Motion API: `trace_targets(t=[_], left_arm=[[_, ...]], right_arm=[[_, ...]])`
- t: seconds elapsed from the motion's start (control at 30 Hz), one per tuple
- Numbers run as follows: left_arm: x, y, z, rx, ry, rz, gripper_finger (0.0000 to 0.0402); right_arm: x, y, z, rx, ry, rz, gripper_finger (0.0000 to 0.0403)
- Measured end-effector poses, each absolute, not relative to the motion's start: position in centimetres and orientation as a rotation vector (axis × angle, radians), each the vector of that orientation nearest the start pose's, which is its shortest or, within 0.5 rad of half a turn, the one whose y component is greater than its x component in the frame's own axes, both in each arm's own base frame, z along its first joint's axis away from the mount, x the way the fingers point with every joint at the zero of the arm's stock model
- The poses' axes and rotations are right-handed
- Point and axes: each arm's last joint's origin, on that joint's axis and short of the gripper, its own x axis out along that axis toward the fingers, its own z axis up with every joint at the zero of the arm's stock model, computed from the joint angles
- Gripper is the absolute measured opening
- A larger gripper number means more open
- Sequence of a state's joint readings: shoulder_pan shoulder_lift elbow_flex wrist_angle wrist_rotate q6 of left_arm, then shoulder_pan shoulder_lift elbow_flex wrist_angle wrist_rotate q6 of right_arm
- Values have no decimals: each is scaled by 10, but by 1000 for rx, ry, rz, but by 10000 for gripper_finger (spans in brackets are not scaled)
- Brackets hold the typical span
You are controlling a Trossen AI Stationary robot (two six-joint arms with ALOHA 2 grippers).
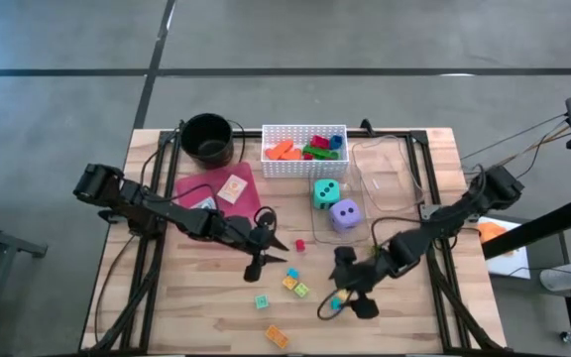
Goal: Pick & Place Toys
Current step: Put the small dark green game piece into the right transparent bin
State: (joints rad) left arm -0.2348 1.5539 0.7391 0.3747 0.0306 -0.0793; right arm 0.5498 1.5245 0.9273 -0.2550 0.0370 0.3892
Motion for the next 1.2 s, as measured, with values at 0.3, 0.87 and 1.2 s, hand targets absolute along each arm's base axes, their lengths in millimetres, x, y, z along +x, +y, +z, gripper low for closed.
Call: trace_targets(t=[0.3,0.87,1.2], left_arm=[[304,-84,188,18,443,-285,149],[318,-102,146,11,480,-317,149],[332,-105,130,26,504,-298,149]], right_arm=[[260,177,186,28,1099,425,376],[261,177,186,10,1151,400,376],[260,177,186,10,1154,400,376]])
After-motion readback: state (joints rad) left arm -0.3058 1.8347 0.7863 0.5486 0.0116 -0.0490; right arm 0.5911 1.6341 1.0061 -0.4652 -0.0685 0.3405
